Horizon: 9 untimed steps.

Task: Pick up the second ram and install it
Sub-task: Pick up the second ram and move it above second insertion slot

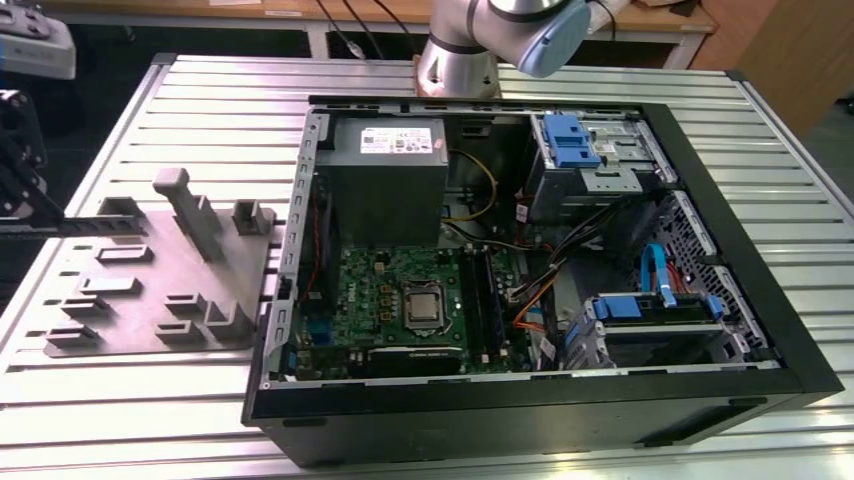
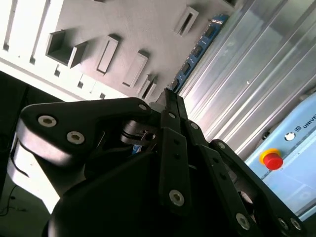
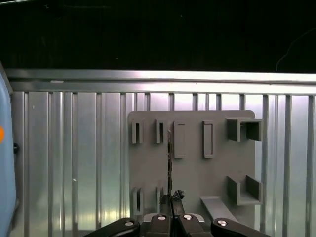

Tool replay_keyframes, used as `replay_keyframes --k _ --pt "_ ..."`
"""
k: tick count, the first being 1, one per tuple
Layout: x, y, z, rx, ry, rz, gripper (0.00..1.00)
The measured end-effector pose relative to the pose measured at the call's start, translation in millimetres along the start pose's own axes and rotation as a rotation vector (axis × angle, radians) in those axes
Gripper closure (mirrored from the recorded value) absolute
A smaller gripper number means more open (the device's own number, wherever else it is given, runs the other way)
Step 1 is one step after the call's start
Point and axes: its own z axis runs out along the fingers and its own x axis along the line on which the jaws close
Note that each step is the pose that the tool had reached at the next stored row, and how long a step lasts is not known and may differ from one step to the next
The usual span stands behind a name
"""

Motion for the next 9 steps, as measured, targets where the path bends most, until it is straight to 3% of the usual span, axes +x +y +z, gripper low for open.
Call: replay_keyframes --k 9 --pt "-0.7 -0.7 -25.3 0.0029 -0.0007 -0.001 0.89"
